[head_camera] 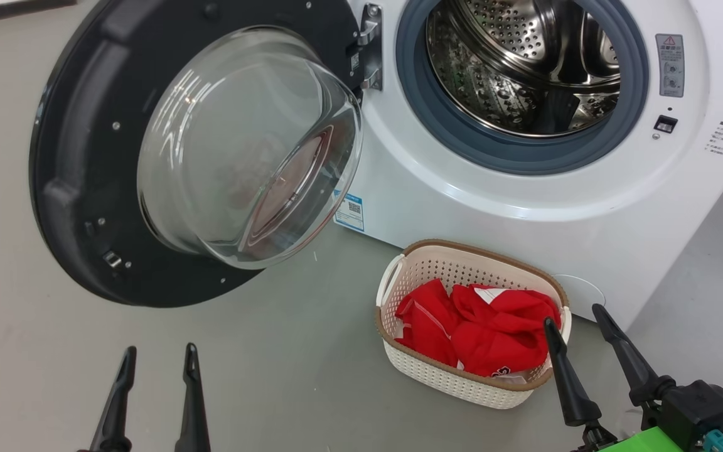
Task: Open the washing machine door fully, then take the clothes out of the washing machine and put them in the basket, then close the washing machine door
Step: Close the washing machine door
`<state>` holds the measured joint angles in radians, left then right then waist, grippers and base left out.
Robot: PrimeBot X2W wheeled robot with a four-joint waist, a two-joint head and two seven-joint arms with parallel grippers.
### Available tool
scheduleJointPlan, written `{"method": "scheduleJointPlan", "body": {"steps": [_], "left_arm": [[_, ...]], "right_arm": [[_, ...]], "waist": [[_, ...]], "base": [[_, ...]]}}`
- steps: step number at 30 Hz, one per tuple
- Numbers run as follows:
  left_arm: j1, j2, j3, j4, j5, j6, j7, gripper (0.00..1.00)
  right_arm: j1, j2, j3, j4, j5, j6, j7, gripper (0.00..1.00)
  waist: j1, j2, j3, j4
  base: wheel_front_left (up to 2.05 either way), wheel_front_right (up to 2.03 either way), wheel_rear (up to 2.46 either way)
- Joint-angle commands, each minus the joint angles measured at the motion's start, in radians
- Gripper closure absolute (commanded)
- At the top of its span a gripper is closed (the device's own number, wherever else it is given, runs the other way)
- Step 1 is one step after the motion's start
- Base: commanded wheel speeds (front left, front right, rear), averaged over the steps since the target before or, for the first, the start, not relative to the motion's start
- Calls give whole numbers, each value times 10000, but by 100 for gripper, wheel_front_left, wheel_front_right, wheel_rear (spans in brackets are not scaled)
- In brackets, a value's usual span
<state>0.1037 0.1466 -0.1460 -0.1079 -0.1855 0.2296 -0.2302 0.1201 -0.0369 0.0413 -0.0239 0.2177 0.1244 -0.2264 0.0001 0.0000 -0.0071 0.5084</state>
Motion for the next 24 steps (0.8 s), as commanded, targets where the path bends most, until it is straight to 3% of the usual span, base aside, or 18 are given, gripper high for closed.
{"method": "scheduleJointPlan", "body": {"steps": [1, 3, 17, 24], "left_arm": [[-138, 95, 358, -311, -4, 98, -70, 8], [-146, 82, 388, -327, -36, 120, -93, 100], [-806, -89, 1319, -752, -984, -27, -287, 100], [-1831, -245, 2340, -630, -2064, -477, -311, 100]], "right_arm": [[-261, -133, 201, -302, -119, 63, 25, 0], [-278, -133, 204, -320, -130, 63, 49, 0], [-280, -133, 195, -307, -137, 63, 105, 0], [-304, -133, 148, -451, -216, 63, 239, 0]], "waist": [[-1, 0, 10, 10], [-1, 0, 15, 12], [-1, 0, -34, -257], [-1, 0, 91, -400]], "base": [[0, 0, 0], [0, 0, 0], [0, 0, 0], [0, 0, 0]]}}
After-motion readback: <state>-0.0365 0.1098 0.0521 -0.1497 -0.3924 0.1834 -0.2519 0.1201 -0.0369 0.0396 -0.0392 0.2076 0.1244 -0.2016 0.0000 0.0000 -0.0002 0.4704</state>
